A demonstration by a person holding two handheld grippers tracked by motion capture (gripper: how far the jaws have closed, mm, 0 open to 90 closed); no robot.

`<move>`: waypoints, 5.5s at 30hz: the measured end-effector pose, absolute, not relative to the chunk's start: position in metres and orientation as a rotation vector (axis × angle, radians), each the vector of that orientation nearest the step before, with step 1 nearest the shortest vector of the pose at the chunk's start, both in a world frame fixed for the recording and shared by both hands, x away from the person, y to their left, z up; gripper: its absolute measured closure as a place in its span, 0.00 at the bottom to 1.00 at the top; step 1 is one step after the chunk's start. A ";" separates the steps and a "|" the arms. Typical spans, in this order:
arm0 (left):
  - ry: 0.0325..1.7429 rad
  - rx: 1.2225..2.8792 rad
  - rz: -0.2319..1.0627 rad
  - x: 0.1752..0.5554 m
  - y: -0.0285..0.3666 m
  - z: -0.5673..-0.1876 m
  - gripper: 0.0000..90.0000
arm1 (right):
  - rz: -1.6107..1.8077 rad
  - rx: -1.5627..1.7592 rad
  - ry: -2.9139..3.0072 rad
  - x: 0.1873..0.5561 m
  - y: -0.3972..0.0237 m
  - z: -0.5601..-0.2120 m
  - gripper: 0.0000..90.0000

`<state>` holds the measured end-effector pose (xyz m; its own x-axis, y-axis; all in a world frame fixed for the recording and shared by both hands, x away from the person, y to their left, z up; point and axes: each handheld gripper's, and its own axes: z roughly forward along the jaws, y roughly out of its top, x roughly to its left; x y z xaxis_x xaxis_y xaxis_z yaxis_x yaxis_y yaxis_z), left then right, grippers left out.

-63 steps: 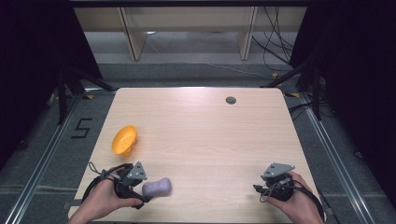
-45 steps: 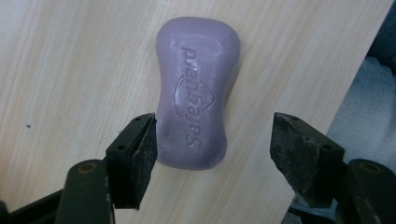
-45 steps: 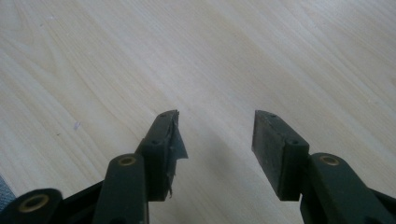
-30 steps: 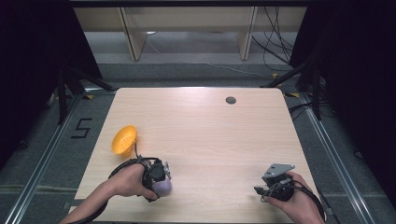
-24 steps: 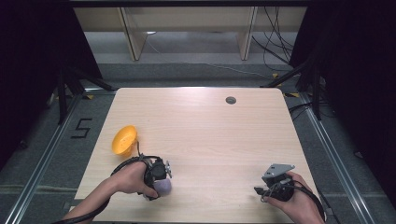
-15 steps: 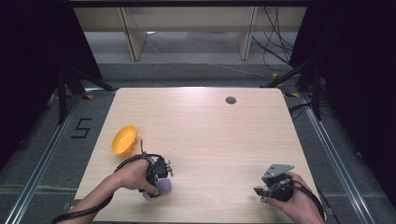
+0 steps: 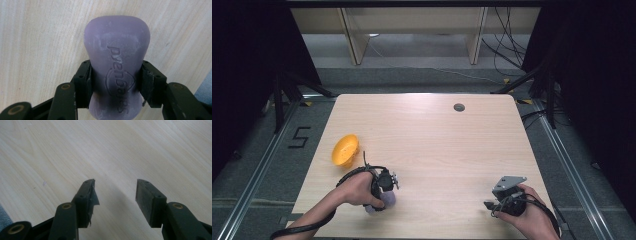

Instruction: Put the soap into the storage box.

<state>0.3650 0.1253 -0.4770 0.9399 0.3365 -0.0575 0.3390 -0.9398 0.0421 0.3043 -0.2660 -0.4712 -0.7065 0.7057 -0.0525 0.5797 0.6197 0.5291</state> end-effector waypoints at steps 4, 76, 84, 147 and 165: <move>0.626 2.994 -0.085 0.363 0.129 -0.477 0.54 | 0.717 1.045 2.582 0.305 -0.266 -0.471 0.56; 1.457 2.491 0.119 0.396 0.190 -0.414 0.54 | 0.760 1.090 2.545 0.305 -0.269 -0.468 0.52; 1.418 2.496 0.142 0.402 0.195 -0.412 0.54 | 0.752 1.095 2.557 0.305 -0.270 -0.466 0.52; 1.604 2.403 0.276 0.438 0.243 -0.392 0.54 | 0.792 1.129 2.530 0.305 -0.272 -0.465 0.51; 1.681 2.356 0.334 0.454 0.252 -0.391 0.54 | 0.798 1.148 2.525 0.305 -0.271 -0.464 0.51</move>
